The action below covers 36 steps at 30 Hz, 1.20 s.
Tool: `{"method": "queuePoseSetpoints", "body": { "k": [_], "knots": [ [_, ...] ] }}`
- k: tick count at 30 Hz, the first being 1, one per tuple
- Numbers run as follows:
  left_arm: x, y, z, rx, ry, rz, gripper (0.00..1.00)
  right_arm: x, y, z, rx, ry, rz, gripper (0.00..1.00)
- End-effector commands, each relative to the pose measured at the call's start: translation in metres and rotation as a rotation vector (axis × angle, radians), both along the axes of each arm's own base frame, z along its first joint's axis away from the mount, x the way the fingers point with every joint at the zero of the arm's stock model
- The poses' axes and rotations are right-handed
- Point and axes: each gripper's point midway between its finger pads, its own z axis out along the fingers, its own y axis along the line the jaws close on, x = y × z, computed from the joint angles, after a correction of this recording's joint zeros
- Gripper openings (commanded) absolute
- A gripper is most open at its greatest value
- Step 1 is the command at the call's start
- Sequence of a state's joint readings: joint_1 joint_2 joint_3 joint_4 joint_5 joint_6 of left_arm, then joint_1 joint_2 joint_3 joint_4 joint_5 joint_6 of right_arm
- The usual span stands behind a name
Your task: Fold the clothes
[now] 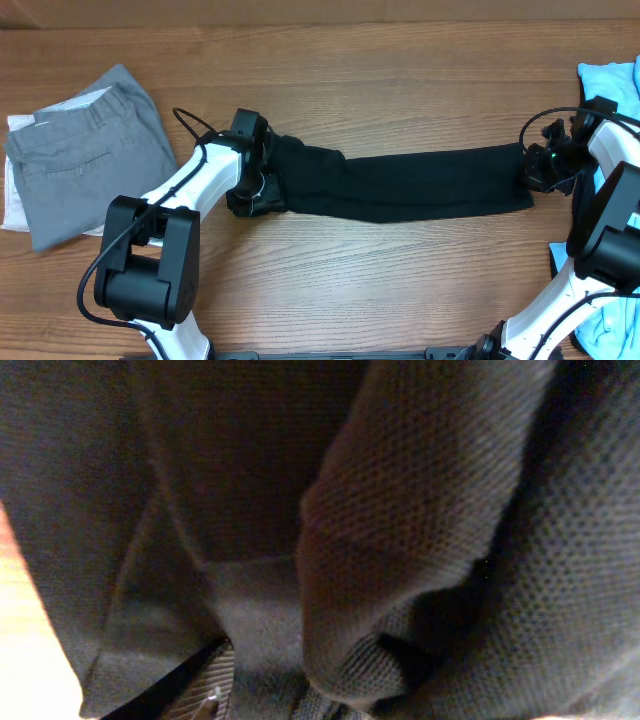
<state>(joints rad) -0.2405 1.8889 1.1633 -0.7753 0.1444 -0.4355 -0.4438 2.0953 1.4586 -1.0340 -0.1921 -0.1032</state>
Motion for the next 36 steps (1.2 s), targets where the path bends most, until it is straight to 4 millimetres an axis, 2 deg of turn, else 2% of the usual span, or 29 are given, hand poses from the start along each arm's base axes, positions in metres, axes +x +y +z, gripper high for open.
{"method": "queuePoseSetpoints", "body": {
  "k": [1, 4, 6, 10, 13, 17, 23, 25, 27, 29, 30, 32, 33, 36],
  "knots": [
    [0.017, 0.023, -0.01, 0.067, -0.057, 0.036, 0.57, -0.006, 0.016, -0.01, 0.052, 0.043, -0.009, 0.04],
    [0.029, 0.039, -0.009, 0.062, -0.088, 0.088, 0.57, 0.0, 0.021, -0.007, 0.048, 0.039, -0.015, 0.04],
    [0.03, 0.051, -0.009, 0.056, -0.081, 0.123, 0.57, 0.002, 0.025, -0.007, 0.045, 0.036, -0.004, 0.04],
    [0.017, 0.067, -0.009, 0.057, -0.017, 0.154, 0.58, 0.006, 0.02, -0.007, 0.029, 0.032, -0.064, 0.04],
    [0.005, 0.066, -0.007, 0.027, 0.035, 0.123, 0.61, 0.015, 0.015, 0.002, 0.018, 0.004, -0.075, 0.04],
    [0.0, 0.065, 0.009, 0.027, 0.076, 0.109, 0.62, 0.027, 0.012, 0.021, 0.001, -0.042, -0.069, 0.04],
    [0.007, 0.065, 0.061, 0.013, -0.025, 0.112, 0.67, 0.038, 0.023, 0.053, -0.031, -0.128, 0.013, 0.04],
    [0.007, 0.06, 0.081, -0.024, -0.075, 0.111, 0.78, 0.041, 0.034, 0.064, -0.037, -0.149, 0.046, 0.04],
    [0.005, 0.055, 0.094, -0.057, -0.1, 0.107, 0.79, 0.042, 0.054, 0.073, -0.038, -0.161, 0.098, 0.04],
    [0.004, 0.052, 0.097, -0.075, -0.103, 0.105, 0.79, 0.042, 0.072, 0.077, -0.034, -0.159, 0.143, 0.04],
    [0.004, 0.05, 0.096, -0.084, -0.098, 0.104, 0.79, 0.041, 0.095, 0.077, -0.027, -0.145, 0.198, 0.04],
    [0.003, 0.05, 0.096, -0.084, -0.097, 0.103, 0.79, 0.034, 0.124, 0.074, -0.072, -0.098, 0.274, 0.04],
    [0.003, 0.05, 0.096, -0.085, -0.095, 0.104, 0.79, 0.032, 0.131, 0.074, -0.088, -0.086, 0.286, 0.04],
    [0.003, 0.05, 0.095, -0.085, -0.093, 0.103, 0.8, 0.024, 0.172, 0.072, -0.114, -0.058, 0.365, 0.04]
  ]
}}
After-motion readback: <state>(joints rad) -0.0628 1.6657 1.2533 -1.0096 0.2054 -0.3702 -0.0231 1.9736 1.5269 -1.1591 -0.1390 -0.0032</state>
